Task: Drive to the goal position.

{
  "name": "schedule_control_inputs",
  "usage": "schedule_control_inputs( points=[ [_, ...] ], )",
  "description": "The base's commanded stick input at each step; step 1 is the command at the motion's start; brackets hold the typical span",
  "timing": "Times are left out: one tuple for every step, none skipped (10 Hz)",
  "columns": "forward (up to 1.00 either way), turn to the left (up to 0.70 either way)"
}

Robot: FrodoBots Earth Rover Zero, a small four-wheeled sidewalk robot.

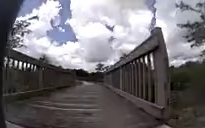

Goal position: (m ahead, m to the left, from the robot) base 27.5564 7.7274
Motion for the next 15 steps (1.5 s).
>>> schedule_control_inputs(
  points=[
    [0.7,0.0],
    [0.7,0.14],
    [0.7,0.32],
    [0.7,0.35],
    [0.7,0.35],
    [0.7,0.35],
    [0.7,0.35],
    [0.7,0.35],
    [0.7,0.16],
    [0.7,0.0],
    [0.7,0.0],
    [0.7,0.0],
    [0.7,0.0],
    [0.7,0.0],
    [0.7,0.0]
  ],
)
